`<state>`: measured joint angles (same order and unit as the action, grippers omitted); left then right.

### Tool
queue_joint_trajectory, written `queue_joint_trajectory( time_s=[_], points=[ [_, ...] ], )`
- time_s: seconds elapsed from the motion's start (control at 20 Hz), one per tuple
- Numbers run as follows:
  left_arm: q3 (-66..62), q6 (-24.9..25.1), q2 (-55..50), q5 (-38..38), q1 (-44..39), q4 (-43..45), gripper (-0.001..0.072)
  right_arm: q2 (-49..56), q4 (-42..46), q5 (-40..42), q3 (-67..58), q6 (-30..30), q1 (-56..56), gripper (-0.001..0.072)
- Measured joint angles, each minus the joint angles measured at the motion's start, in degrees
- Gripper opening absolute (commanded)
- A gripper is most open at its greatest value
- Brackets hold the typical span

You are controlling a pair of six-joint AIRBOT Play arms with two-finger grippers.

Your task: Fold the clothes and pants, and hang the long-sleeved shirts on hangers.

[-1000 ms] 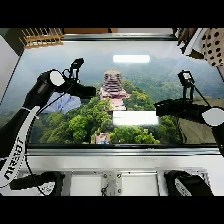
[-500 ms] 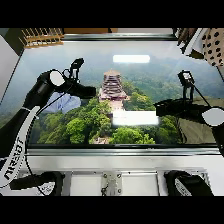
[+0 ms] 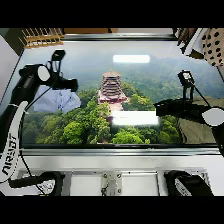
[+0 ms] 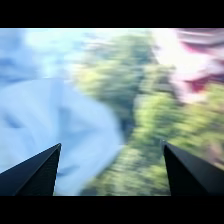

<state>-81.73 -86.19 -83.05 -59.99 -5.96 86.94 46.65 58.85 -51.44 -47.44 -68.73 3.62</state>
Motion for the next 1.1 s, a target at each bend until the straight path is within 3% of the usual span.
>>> queue_joint_trajectory(
  time_s=[0.2,0.55,0.65,0.7,0.75,1.1],
  points=[
    [-0.6,-4.9,-4.6,0.1,8.3,6.6,0.0707,0.0,0.0,0.0,0.0,0.0,0.0,0.0016],
    [-0.8,-7.9,-15.3,0.0,12.3,4.0,0.0689,0.0,0.0,0.0,0.0,0.0,0.0,0.0016],
    [-0.8,-8.0,-16.3,0.0,11.4,3.6,0.0294,0.0,0.0,0.0,0.0,0.0,0.0,0.0016],
    [-0.8,-8.1,-16.6,0.0,10.9,3.5,0.0053,0.0,0.0,0.0,0.0,0.0,0.0,0.0016],
    [-0.9,-8.1,-16.6,0.0,10.3,3.3,0.0010,0.0,0.0,0.0,0.0,0.0,0.0,0.0016],
    [-0.8,-8.3,-7.5,-3.3,1.9,-0.8,0.0010,0.0,0.0,0.0,0.0,0.0,0.0,0.0016]
  ],
)
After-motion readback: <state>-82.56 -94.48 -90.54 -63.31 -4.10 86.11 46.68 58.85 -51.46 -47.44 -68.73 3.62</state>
